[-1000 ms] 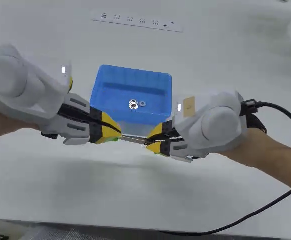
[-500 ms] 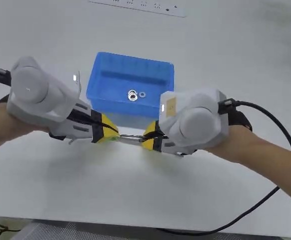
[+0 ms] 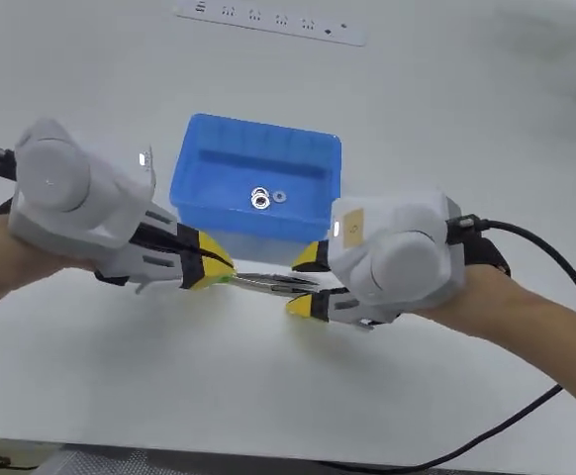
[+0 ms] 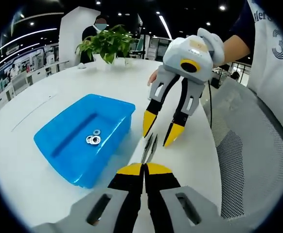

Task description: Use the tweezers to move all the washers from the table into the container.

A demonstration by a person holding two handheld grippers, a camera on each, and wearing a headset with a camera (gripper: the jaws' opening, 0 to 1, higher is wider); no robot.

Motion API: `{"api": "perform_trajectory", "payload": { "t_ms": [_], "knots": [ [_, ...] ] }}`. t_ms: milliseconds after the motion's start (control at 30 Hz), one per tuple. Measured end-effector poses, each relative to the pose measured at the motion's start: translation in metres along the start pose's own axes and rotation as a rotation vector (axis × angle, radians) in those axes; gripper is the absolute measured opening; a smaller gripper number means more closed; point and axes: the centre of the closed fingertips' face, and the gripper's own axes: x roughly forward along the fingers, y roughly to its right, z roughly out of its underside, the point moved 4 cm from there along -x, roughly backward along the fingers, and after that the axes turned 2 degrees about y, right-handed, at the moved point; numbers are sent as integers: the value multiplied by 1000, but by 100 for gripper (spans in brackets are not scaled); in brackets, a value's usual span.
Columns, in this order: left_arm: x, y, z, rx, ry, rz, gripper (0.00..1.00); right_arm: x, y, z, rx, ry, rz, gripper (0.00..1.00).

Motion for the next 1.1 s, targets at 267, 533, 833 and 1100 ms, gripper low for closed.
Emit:
{"api": "perform_trajectory", "payload": {
  "t_ms": [267,533,833,1100],
  "knots": [
    [-54,22,8,-200,146,-197,5,-57,-6,2,201,142,193,23],
    [-83,60,32,-214,88,-319,21,-99,-31,19,295,184,312,32],
    [-89,89,3,-214,196,-336,69,-126,-64,8,368,332,359,70],
    [-83,84,-11,-167,148,-401,99,-134,-59,-3,419,389,453,96]
  ]
}}
